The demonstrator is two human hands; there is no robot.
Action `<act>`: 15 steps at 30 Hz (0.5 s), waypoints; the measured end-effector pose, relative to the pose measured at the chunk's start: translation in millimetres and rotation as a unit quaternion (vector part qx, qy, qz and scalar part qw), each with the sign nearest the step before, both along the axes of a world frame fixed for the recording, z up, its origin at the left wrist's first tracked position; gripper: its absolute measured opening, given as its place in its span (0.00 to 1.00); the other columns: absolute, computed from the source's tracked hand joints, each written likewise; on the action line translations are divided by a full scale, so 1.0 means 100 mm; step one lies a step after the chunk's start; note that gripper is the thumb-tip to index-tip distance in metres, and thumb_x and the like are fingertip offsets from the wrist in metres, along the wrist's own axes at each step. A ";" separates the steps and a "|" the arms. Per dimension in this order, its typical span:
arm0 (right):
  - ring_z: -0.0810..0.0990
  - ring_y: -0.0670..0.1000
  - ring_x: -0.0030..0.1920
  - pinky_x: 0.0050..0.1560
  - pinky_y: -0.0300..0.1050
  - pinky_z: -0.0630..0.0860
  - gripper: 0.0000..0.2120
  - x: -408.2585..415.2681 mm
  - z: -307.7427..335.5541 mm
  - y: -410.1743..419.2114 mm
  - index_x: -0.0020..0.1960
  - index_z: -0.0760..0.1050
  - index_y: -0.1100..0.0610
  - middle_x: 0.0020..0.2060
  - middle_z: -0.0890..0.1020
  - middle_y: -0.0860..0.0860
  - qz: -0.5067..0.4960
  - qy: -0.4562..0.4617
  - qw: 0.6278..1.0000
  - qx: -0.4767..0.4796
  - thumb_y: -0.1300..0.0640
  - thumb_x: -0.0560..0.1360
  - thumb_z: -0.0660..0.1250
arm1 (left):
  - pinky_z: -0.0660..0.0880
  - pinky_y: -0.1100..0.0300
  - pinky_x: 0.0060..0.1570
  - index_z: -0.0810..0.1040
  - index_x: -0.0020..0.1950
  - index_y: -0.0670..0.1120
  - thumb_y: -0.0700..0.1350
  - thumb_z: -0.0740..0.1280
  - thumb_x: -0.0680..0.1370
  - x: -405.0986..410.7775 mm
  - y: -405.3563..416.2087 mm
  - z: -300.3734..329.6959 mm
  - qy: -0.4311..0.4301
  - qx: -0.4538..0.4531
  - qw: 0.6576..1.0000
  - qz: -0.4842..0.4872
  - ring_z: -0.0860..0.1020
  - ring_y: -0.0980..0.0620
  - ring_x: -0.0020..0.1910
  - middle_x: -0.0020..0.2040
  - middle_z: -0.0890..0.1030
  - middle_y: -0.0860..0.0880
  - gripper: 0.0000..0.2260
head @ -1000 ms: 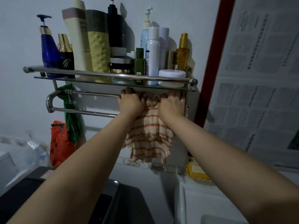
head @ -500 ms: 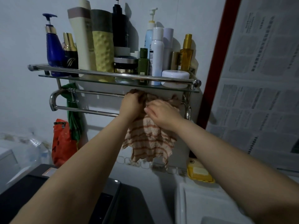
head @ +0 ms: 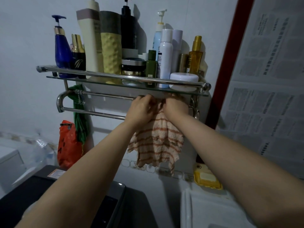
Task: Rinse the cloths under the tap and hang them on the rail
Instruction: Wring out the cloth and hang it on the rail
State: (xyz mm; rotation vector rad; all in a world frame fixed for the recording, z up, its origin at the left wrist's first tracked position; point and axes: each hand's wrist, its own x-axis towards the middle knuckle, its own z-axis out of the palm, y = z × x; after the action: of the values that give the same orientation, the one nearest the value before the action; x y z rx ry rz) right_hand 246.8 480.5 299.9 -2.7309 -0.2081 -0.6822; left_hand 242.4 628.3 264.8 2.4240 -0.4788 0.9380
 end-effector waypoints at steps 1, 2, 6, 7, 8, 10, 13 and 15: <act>0.73 0.61 0.61 0.59 0.53 0.71 0.16 -0.06 -0.02 0.00 0.66 0.68 0.56 0.61 0.75 0.58 -0.005 -0.027 0.999 -0.021 0.55 0.79 0.58 | 0.68 0.55 0.52 0.74 0.56 0.50 0.49 0.64 0.78 0.02 -0.01 0.02 0.002 0.032 0.999 -0.003 0.72 0.47 0.55 0.54 0.78 0.48 0.08; 0.73 0.61 0.60 0.59 0.53 0.71 0.16 -0.11 -0.04 -0.02 0.65 0.68 0.57 0.60 0.75 0.59 -0.002 -0.056 0.997 -0.044 0.55 0.79 0.58 | 0.67 0.54 0.54 0.74 0.57 0.50 0.51 0.62 0.79 0.07 -0.01 0.03 0.003 0.059 0.998 -0.003 0.73 0.47 0.55 0.55 0.78 0.48 0.09; 0.69 0.61 0.63 0.62 0.52 0.65 0.15 -0.26 -0.13 -0.14 0.62 0.71 0.57 0.64 0.71 0.59 0.035 -0.060 0.993 -0.096 0.51 0.81 0.55 | 0.65 0.49 0.64 0.72 0.67 0.51 0.58 0.55 0.80 0.20 0.06 0.13 0.055 0.108 0.992 0.024 0.71 0.42 0.64 0.65 0.76 0.44 0.20; 0.69 0.60 0.63 0.62 0.53 0.65 0.16 -0.28 -0.15 -0.16 0.63 0.71 0.56 0.64 0.71 0.58 0.043 -0.053 0.992 -0.109 0.50 0.81 0.54 | 0.61 0.47 0.69 0.69 0.71 0.53 0.60 0.52 0.81 0.22 0.06 0.16 0.077 0.139 0.987 0.030 0.67 0.43 0.69 0.69 0.73 0.46 0.22; 0.69 0.60 0.63 0.61 0.52 0.65 0.16 -0.29 -0.17 -0.18 0.63 0.71 0.56 0.63 0.71 0.57 0.052 -0.049 0.990 -0.121 0.50 0.81 0.53 | 0.56 0.46 0.72 0.66 0.73 0.55 0.60 0.50 0.81 0.23 0.05 0.18 0.096 0.171 0.980 0.042 0.62 0.44 0.73 0.72 0.70 0.48 0.22; 0.69 0.58 0.63 0.61 0.52 0.66 0.17 -0.32 -0.17 -0.21 0.64 0.70 0.56 0.62 0.72 0.56 0.074 -0.036 0.989 -0.125 0.50 0.81 0.52 | 0.49 0.45 0.74 0.65 0.73 0.56 0.59 0.46 0.82 0.24 0.04 0.26 0.133 0.184 0.970 0.089 0.59 0.46 0.75 0.74 0.67 0.48 0.22; 0.67 0.58 0.64 0.63 0.53 0.68 0.18 -0.43 -0.16 -0.26 0.67 0.69 0.56 0.64 0.70 0.56 0.094 -0.007 0.991 -0.100 0.51 0.81 0.53 | 0.60 0.44 0.69 0.71 0.68 0.50 0.55 0.52 0.82 0.22 0.07 0.31 0.143 0.116 0.965 0.189 0.68 0.41 0.67 0.67 0.72 0.42 0.19; 0.67 0.57 0.64 0.60 0.52 0.69 0.17 -0.53 -0.16 -0.29 0.67 0.69 0.56 0.63 0.70 0.56 0.072 -0.036 0.992 -0.099 0.52 0.81 0.55 | 0.66 0.47 0.61 0.75 0.61 0.47 0.51 0.56 0.81 0.13 0.09 0.28 0.076 0.103 0.965 0.229 0.71 0.40 0.60 0.60 0.76 0.41 0.14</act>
State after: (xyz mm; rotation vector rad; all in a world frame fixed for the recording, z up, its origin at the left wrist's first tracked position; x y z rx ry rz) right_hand 193.6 451.4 284.1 -2.8442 -0.5110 -0.7567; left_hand 255.8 637.1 293.1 2.8367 0.0526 0.9059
